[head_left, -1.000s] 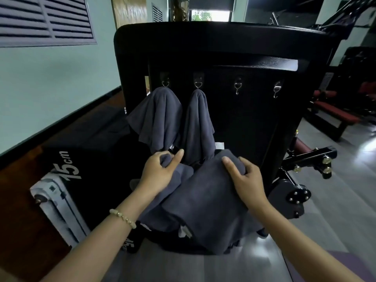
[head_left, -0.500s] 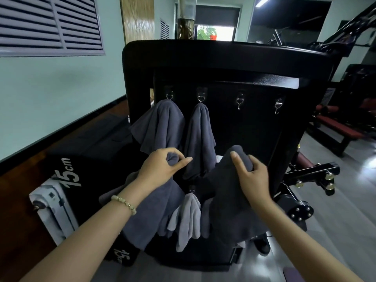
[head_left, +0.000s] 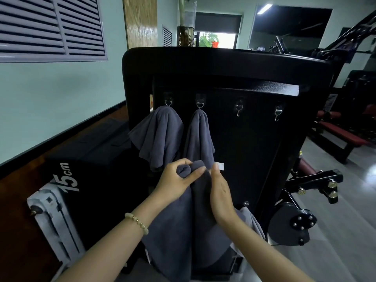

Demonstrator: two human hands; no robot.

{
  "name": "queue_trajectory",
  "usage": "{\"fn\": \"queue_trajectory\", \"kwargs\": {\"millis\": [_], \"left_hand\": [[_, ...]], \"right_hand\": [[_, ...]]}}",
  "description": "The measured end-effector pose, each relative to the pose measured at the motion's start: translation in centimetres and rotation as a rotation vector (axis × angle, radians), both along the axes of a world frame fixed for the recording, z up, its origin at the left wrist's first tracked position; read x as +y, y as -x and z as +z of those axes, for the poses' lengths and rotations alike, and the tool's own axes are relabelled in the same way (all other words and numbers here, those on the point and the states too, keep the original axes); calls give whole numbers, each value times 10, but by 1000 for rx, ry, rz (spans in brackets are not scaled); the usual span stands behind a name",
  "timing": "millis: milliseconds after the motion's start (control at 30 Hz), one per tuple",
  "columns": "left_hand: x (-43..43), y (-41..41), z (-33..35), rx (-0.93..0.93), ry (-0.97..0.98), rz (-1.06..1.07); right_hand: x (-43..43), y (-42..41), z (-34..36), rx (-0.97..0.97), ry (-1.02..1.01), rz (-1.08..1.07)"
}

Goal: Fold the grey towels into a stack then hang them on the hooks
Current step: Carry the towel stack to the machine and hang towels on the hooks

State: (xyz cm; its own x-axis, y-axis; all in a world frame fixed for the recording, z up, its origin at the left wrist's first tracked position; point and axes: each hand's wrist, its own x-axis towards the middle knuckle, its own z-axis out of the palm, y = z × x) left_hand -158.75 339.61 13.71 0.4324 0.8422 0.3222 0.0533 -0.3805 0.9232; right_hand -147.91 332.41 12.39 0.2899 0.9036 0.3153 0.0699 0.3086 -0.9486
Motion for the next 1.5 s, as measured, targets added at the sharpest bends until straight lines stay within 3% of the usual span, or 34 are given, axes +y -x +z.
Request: {"fn": "queue_trajectory", "kwargs": {"millis": [233, 467, 700, 800, 1167, 1367, 1500], "left_hand": [[11, 4, 19, 158, -10, -173], [20, 5, 34, 191, -11, -255], [28, 3, 40, 427, 67, -443], [28, -6, 52, 412, 133, -542], [91, -89, 106, 117, -176, -257], [116, -131, 126, 328, -211, -248], [131, -154, 132, 416, -305, -205]], "right_hand": [[7, -36, 3, -143, 99, 5], [7, -63, 20, -300, 268, 249], [-1, -86, 58, -329, 211, 293], [0, -111, 77, -418, 193, 208], [49, -229, 120, -377, 112, 359], [88, -274, 136, -581, 78, 324], [119, -295, 132, -833, -106, 165]]}}
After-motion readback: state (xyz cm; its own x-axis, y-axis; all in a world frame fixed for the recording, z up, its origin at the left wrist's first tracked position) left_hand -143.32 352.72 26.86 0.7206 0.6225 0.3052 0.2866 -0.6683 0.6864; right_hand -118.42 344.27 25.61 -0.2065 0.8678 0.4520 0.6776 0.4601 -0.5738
